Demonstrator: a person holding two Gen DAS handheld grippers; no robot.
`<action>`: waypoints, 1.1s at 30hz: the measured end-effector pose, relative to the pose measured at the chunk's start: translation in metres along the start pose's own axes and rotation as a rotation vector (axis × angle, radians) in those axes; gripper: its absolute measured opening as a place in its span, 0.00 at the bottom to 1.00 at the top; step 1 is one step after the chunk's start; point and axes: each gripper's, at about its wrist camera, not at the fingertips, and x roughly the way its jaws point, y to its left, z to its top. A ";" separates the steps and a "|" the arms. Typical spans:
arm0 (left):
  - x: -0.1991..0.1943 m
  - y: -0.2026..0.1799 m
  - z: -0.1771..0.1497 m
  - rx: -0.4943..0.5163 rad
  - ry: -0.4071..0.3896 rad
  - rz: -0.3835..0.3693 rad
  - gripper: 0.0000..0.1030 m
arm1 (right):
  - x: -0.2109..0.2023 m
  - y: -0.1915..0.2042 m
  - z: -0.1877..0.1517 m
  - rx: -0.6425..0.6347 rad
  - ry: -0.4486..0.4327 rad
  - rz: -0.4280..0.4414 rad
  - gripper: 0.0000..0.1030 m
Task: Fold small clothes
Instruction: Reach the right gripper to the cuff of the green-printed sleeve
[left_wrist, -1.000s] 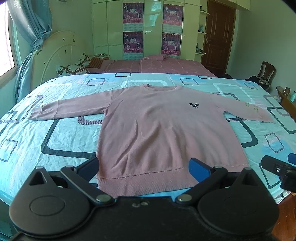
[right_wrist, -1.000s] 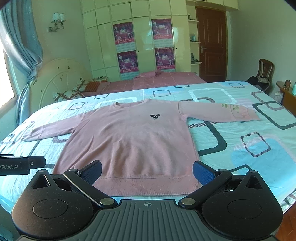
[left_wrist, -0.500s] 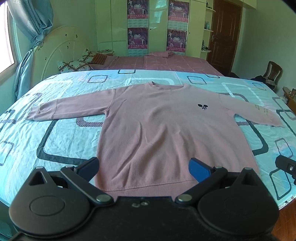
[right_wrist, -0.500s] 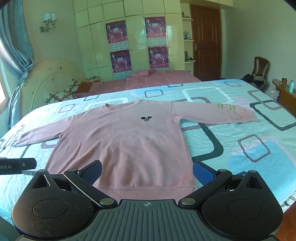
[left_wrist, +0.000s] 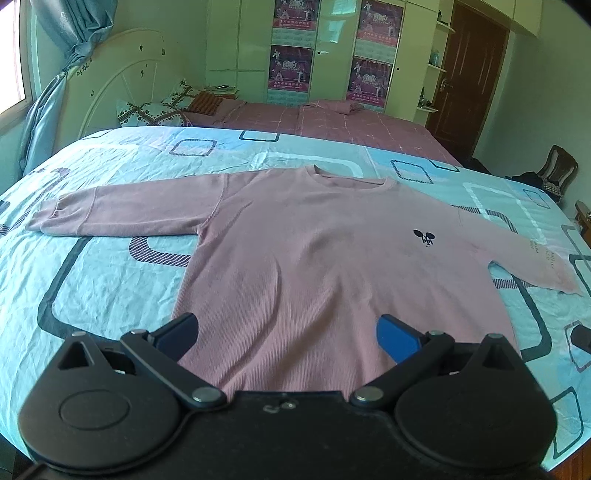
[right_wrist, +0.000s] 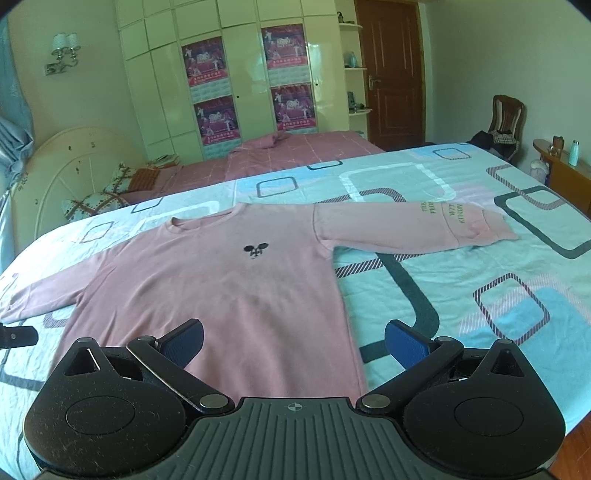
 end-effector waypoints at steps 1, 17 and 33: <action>0.005 -0.001 0.002 -0.007 0.005 0.007 0.99 | 0.005 -0.004 0.004 0.003 0.003 -0.002 1.00; 0.094 -0.017 0.032 -0.146 0.079 0.097 0.99 | 0.100 -0.094 0.053 0.046 0.035 -0.086 1.00; 0.171 -0.040 0.047 -0.099 0.158 0.240 0.99 | 0.192 -0.215 0.083 0.209 0.073 -0.229 0.99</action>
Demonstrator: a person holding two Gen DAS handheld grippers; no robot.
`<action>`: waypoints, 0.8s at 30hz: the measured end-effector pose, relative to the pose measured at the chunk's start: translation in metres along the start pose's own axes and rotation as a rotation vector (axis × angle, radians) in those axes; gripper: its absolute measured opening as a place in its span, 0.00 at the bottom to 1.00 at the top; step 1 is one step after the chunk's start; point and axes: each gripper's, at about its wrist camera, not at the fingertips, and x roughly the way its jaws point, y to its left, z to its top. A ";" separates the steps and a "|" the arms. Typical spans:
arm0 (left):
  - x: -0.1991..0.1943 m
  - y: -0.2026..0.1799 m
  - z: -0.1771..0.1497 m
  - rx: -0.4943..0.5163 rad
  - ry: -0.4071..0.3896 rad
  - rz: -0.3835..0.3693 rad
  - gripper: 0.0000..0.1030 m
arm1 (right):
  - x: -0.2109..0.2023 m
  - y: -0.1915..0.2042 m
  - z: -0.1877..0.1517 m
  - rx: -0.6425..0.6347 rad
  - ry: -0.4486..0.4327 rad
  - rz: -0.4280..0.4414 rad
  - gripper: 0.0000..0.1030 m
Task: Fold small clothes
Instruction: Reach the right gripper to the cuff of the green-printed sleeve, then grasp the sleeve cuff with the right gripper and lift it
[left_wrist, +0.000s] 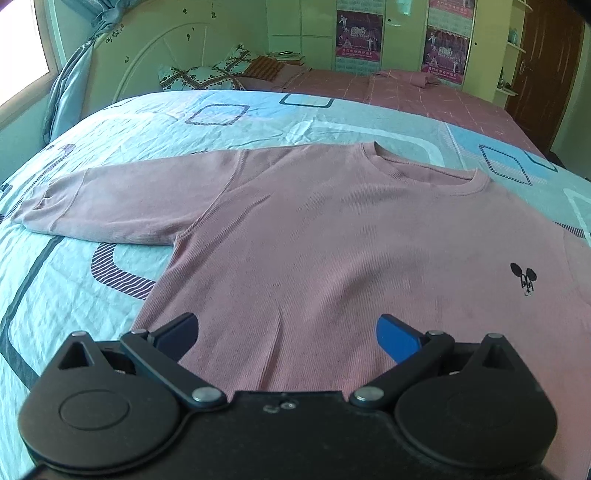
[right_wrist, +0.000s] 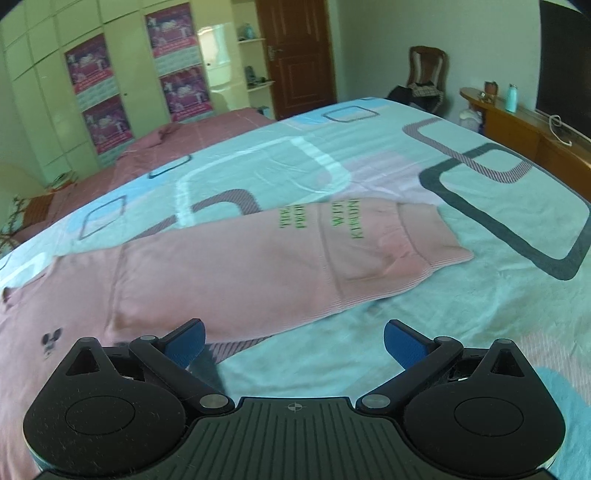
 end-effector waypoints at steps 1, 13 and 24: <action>0.004 -0.001 0.001 0.000 0.006 0.004 0.99 | 0.005 -0.005 0.002 0.014 -0.001 -0.013 0.99; 0.026 -0.006 0.008 -0.009 0.057 -0.021 0.99 | 0.060 -0.064 0.018 0.199 0.045 -0.110 0.68; 0.029 -0.012 0.009 0.051 0.080 -0.067 0.99 | 0.074 -0.081 0.030 0.271 -0.011 -0.128 0.30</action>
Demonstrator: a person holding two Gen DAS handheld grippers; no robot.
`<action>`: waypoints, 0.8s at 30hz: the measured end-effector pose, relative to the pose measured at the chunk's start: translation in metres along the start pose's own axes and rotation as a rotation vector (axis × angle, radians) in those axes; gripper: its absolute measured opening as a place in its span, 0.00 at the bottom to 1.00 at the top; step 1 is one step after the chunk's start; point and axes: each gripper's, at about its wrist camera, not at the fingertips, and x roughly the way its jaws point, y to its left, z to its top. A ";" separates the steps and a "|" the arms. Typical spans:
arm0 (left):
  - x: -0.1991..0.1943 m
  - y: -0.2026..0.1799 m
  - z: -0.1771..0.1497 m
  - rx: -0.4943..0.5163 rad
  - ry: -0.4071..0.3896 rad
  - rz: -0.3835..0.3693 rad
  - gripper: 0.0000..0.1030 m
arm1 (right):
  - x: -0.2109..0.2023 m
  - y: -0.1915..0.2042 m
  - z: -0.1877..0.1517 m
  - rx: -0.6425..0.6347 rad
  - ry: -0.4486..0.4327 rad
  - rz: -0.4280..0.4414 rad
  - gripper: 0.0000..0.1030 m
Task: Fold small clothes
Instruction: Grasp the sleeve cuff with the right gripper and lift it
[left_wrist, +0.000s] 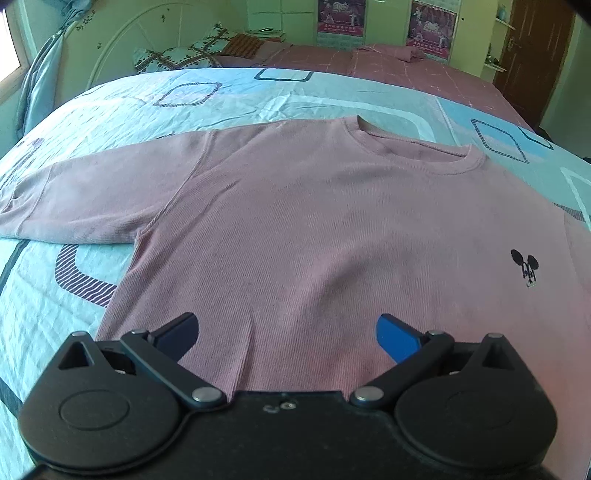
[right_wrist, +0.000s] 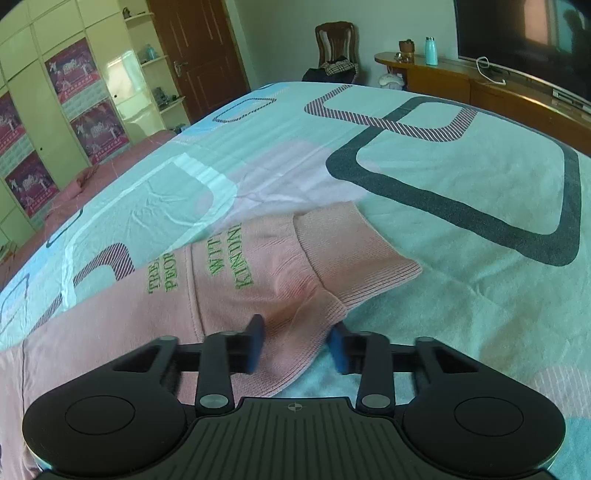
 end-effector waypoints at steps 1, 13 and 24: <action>-0.001 -0.001 0.000 0.010 -0.002 -0.007 0.99 | 0.000 -0.002 0.000 0.010 -0.002 0.002 0.26; -0.006 0.011 0.004 0.025 -0.035 -0.001 0.88 | -0.027 0.046 0.003 -0.071 -0.093 0.096 0.04; 0.006 0.039 0.023 0.034 -0.106 -0.075 0.90 | -0.076 0.232 -0.061 -0.338 -0.104 0.424 0.04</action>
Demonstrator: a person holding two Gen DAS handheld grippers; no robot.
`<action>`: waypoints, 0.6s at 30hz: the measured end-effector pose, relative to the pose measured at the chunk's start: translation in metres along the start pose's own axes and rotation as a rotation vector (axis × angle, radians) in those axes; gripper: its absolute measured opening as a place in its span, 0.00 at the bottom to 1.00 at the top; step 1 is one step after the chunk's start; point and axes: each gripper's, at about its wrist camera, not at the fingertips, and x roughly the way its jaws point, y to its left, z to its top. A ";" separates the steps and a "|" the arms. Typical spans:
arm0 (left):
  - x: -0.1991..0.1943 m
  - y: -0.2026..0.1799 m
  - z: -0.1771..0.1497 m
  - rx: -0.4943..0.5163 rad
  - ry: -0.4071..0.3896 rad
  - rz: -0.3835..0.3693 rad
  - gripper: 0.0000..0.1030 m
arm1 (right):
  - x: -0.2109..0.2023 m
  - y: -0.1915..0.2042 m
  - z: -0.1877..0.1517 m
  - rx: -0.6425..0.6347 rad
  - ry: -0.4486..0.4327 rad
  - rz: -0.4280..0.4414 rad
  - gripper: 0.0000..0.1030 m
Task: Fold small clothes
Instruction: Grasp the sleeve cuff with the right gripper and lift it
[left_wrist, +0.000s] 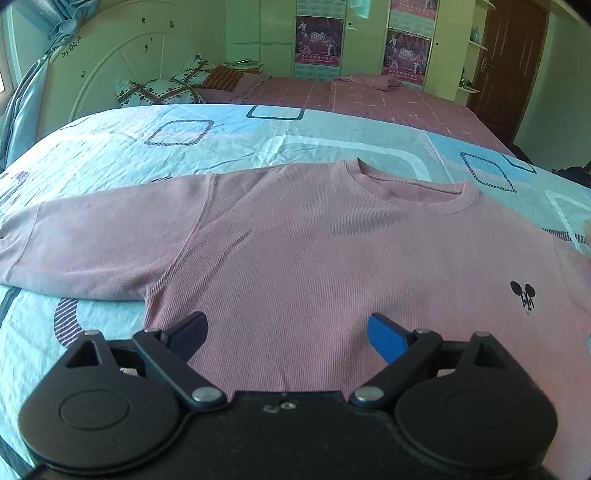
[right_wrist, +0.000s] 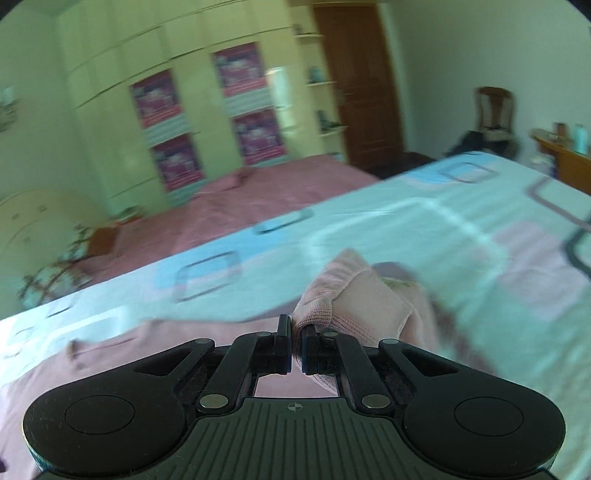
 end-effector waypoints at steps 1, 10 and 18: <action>0.002 0.002 0.002 -0.002 0.002 -0.010 0.90 | 0.004 0.021 -0.005 -0.019 0.016 0.045 0.04; 0.020 0.013 0.014 0.002 0.045 -0.115 0.90 | 0.045 0.153 -0.080 -0.157 0.235 0.283 0.06; 0.024 -0.024 0.018 0.105 0.019 -0.217 0.90 | 0.020 0.160 -0.096 -0.237 0.271 0.355 0.67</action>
